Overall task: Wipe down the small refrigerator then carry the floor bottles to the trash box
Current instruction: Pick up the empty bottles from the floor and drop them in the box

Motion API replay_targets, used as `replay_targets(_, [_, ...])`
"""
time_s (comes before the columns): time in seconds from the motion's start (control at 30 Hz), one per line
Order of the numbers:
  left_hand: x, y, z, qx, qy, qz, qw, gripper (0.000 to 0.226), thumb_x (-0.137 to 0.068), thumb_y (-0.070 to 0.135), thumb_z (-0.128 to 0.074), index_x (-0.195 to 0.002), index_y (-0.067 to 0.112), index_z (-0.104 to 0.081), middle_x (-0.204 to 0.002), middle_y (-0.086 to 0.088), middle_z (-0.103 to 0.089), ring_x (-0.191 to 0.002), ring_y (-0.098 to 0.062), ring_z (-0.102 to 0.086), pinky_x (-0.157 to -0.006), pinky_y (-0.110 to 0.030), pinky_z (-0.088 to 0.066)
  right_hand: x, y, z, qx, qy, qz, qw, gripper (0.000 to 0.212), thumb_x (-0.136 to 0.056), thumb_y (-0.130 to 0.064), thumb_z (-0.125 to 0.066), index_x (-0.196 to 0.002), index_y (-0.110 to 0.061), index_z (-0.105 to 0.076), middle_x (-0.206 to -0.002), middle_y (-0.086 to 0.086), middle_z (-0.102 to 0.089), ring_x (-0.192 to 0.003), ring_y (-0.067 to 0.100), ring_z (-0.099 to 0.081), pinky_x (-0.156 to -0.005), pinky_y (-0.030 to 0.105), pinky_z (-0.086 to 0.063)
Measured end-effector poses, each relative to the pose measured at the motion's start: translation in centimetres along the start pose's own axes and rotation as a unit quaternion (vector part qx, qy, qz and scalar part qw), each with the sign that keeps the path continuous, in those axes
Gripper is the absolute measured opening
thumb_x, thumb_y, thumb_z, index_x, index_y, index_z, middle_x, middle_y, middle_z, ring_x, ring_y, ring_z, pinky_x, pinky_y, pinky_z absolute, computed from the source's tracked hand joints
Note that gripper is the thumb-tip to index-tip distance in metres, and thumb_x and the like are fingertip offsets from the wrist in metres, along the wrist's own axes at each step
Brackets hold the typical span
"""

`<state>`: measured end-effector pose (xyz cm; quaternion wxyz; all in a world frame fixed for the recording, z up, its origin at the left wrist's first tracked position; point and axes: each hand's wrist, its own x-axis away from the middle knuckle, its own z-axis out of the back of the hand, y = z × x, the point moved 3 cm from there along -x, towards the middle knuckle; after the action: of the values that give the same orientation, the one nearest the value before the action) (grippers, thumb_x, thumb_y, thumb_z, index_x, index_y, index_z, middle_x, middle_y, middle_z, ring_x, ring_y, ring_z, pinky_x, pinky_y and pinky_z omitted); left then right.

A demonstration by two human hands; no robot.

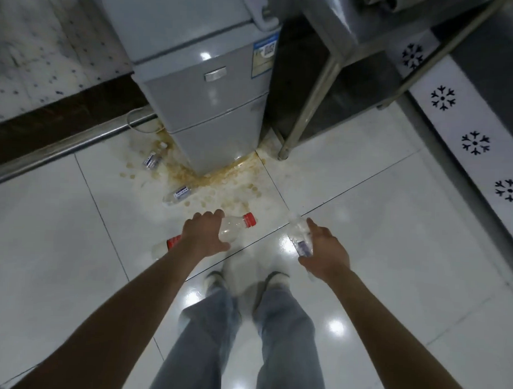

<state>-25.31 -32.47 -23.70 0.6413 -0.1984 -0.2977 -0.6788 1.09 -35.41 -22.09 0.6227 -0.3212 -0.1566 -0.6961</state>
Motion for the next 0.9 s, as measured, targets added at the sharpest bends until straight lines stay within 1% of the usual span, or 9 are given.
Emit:
replay_targets(0.1, [2.8, 1.4, 1.5, -0.005, 0.005, -0.016, 1.000, 0.070, -0.072, 0.053, -0.069, -0.126, 0.019, -0.040, -0.117, -0.005, -0.056, -0.110, -0.026, -0.052, -0.089, -0.035, -0.044, 4.3, 0.5, 0.8, -0.020, 0.011, -0.019, 1.000, 0.089, -0.078, -0.030, -0.067, -0.148, -0.027, -0.012, -0.136, 0.006, -0.042, -0.116, 0.026, -0.050, -0.090, 0.035, -0.048])
replay_targets(0.2, [5.5, 3.1, 2.6, -0.016, 0.019, -0.029, 0.999, 0.070, -0.072, 0.053, -0.069, -0.126, 0.019, -0.041, -0.116, -0.006, -0.056, -0.110, -0.026, -0.052, -0.089, -0.035, -0.044, 8.3, 1.7, 1.4, -0.024, 0.019, -0.030, 0.999, 0.089, -0.078, -0.028, -0.067, -0.148, -0.025, -0.012, -0.136, 0.007, -0.042, -0.115, 0.028, -0.050, -0.087, 0.035, -0.047])
replay_targets(0.27, [7.3, 4.6, 2.7, -0.020, 0.026, -0.034, 0.999, 0.071, -0.071, 0.052, -0.069, -0.127, 0.019, -0.041, -0.117, -0.006, -0.056, -0.110, -0.027, -0.053, -0.088, -0.036, -0.044, 11.1, 3.0, 1.6, -0.028, 0.028, -0.038, 0.999, 0.088, -0.078, -0.028, -0.067, -0.147, -0.026, -0.013, -0.135, 0.007, -0.042, -0.115, 0.028, -0.050, -0.084, 0.034, -0.047])
replay_targets(0.4, [10.8, 8.7, 2.1, -0.033, 0.013, -0.049, 0.998, 0.073, -0.071, 0.052, -0.070, -0.130, 0.020, -0.039, -0.120, -0.007, -0.055, -0.112, -0.028, -0.051, -0.087, -0.035, -0.043, 16.5, 6.5, 1.5, -0.044, 0.058, -0.058, 0.996, 0.086, -0.077, -0.028, -0.067, -0.146, -0.026, -0.015, -0.131, 0.006, -0.045, -0.113, 0.028, -0.051, -0.082, 0.034, -0.048])
replay_targets(0.63, [17.3, 19.5, -1.9, -0.074, 0.010, -0.105, 0.992, 0.071, -0.070, 0.051, -0.069, -0.128, 0.022, -0.040, -0.117, -0.005, -0.055, -0.108, -0.027, -0.052, -0.082, -0.033, -0.042, 26.6, 15.9, -1.6, -0.050, 0.083, -0.096, 0.991, 0.084, -0.079, -0.029, -0.065, -0.147, -0.027, -0.014, -0.132, 0.005, -0.044, -0.111, 0.027, -0.051, -0.080, 0.034, -0.049])
replay_targets(0.77, [21.6, 26.6, -5.6, -0.134, 0.023, -0.164, 0.977, 0.071, -0.070, 0.052, -0.068, -0.128, 0.021, -0.041, -0.116, -0.005, -0.055, -0.108, -0.026, -0.052, -0.082, -0.033, -0.043, 33.0, 22.4, -4.2, -0.068, 0.085, -0.130, 0.985, 0.084, -0.081, -0.029, -0.064, -0.147, -0.027, -0.012, -0.136, 0.005, -0.041, -0.114, 0.028, -0.050, -0.083, 0.035, -0.049])
replay_targets(0.9, [24.8, 32.2, -8.8, -0.130, 0.019, -0.194, 0.972, 0.071, -0.070, 0.052, -0.069, -0.129, 0.022, -0.040, -0.118, -0.004, -0.055, -0.109, -0.026, -0.051, -0.083, -0.032, -0.042, 38.0, 27.3, -6.3, -0.089, 0.092, -0.160, 0.979, 0.084, -0.081, -0.026, -0.063, -0.148, -0.026, -0.011, -0.135, 0.006, -0.042, -0.113, 0.028, -0.049, -0.083, 0.034, -0.047])
